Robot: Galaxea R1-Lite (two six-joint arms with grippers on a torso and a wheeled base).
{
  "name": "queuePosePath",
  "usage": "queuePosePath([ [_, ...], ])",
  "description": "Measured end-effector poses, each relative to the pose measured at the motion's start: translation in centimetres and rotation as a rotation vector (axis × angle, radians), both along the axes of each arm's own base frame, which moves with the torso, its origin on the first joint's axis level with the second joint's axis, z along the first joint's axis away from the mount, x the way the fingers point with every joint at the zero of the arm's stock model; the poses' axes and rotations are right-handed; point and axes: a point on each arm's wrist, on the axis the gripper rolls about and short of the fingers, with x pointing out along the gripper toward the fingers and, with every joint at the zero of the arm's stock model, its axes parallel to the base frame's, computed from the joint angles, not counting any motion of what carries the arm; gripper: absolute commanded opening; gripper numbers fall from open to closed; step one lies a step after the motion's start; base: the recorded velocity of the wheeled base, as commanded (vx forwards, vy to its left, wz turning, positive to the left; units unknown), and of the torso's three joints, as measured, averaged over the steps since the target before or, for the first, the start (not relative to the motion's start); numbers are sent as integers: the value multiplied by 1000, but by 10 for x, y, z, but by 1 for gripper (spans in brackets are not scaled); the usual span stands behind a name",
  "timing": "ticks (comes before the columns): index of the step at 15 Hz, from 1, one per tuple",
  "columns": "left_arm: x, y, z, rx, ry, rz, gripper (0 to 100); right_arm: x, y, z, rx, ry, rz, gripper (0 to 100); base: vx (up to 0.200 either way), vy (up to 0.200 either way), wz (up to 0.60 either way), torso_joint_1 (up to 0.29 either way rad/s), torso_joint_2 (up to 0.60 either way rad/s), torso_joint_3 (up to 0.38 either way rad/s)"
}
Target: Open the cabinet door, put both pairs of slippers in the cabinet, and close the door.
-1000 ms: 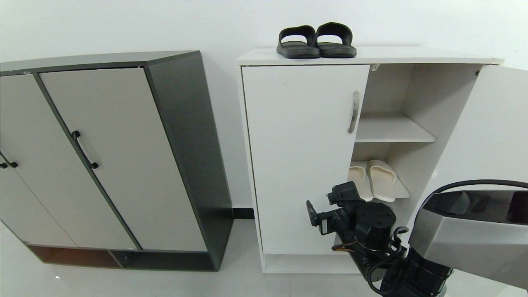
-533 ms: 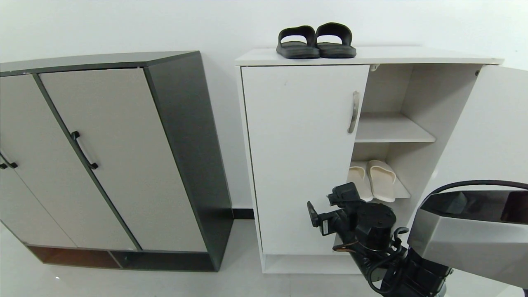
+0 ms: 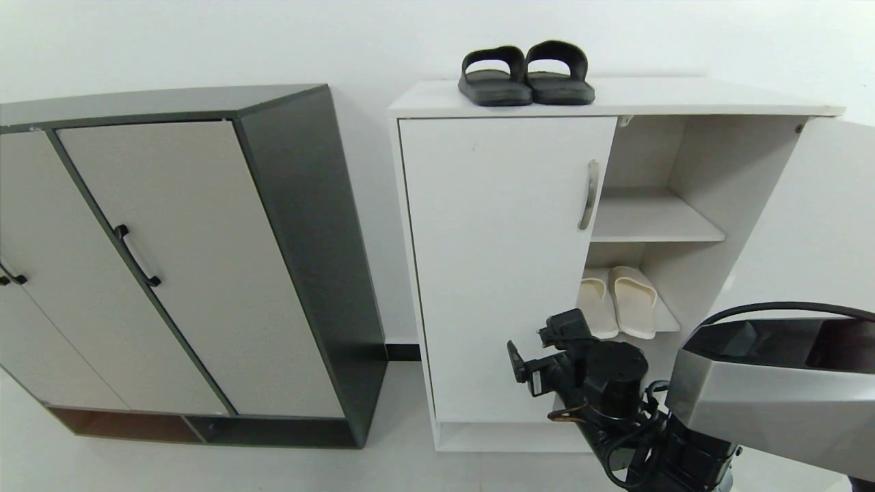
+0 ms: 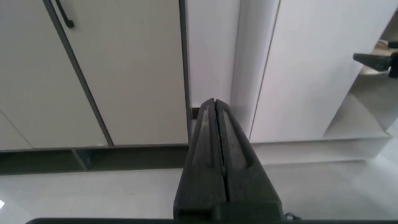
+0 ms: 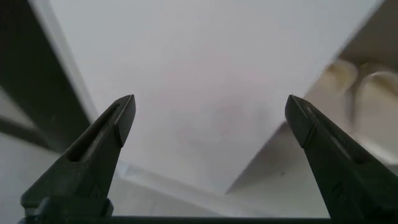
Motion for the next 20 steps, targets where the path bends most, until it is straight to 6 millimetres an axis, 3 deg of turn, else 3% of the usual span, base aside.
queuePosePath([
  [9, 0, 0, 0, 0, -2, 0, 0, 1, -3, -1, -1, 2, -7, 100, 0, 0, 0, 112, -478, -339],
  [20, 0, 0, 0, 0, -2, -1, 0, 1, -6, -2, -8, 10, -16, 100, 0, 0, 0, 188, -500, -314],
])
